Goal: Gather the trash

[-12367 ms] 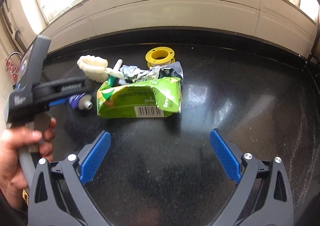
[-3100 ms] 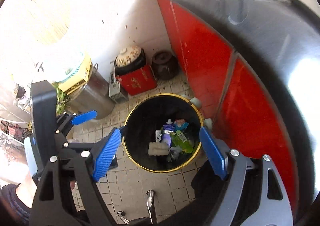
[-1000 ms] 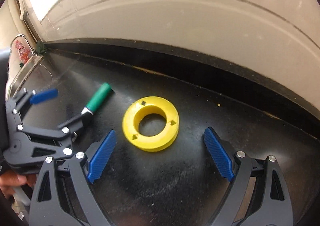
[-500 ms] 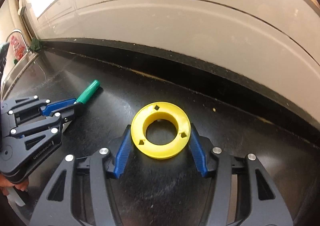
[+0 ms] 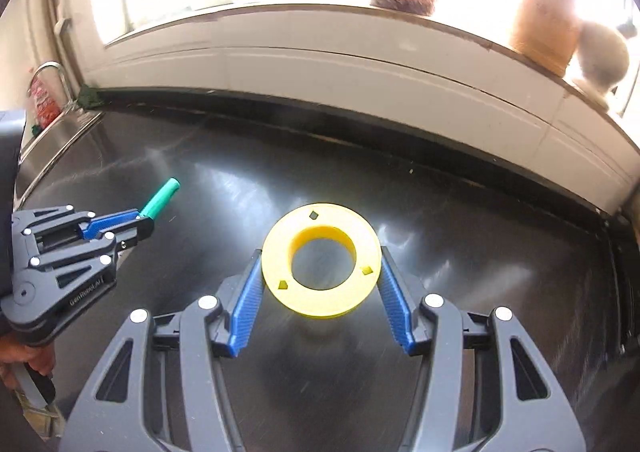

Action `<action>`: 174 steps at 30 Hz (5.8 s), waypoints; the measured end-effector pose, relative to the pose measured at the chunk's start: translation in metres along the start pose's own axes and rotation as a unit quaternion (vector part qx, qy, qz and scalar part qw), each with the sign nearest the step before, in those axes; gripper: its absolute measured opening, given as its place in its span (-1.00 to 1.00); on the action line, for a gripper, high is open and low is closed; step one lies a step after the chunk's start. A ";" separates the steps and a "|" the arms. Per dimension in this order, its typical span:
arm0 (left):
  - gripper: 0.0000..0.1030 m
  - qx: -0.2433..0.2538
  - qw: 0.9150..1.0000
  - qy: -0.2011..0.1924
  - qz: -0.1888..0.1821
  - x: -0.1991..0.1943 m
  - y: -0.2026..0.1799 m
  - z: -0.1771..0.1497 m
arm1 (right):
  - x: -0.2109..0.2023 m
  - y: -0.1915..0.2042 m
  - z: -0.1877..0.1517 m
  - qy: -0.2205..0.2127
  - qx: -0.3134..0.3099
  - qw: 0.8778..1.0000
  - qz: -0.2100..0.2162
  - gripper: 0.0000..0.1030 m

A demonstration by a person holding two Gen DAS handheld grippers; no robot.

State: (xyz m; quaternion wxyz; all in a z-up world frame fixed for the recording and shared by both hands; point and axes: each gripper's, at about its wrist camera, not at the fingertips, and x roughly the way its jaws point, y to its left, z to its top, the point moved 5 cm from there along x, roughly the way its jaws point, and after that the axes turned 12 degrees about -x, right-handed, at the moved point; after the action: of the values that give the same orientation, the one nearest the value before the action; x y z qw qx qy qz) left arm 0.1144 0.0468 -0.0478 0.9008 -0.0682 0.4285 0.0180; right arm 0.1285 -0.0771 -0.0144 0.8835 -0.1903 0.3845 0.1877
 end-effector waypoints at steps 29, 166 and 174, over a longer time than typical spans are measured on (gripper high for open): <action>-0.76 -0.295 0.933 -0.021 0.204 -0.215 0.373 -0.266 | -0.079 0.482 -0.024 -0.037 -0.225 0.894 0.386 0.06; 0.87 -0.070 0.997 -0.015 0.013 -0.102 0.066 -0.101 | -0.120 -0.029 -0.156 0.005 0.139 0.988 -0.074 0.86; 0.87 -0.071 0.997 -0.017 0.013 -0.102 0.066 -0.100 | -0.120 -0.029 -0.157 0.006 0.140 0.987 -0.074 0.86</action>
State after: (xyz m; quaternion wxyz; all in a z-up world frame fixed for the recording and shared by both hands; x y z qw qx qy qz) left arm -0.0333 0.1013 -0.0385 0.9005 -0.1258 0.4118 0.0615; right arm -0.0295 -0.1998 -0.0178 0.9106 -0.0936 0.3973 0.0644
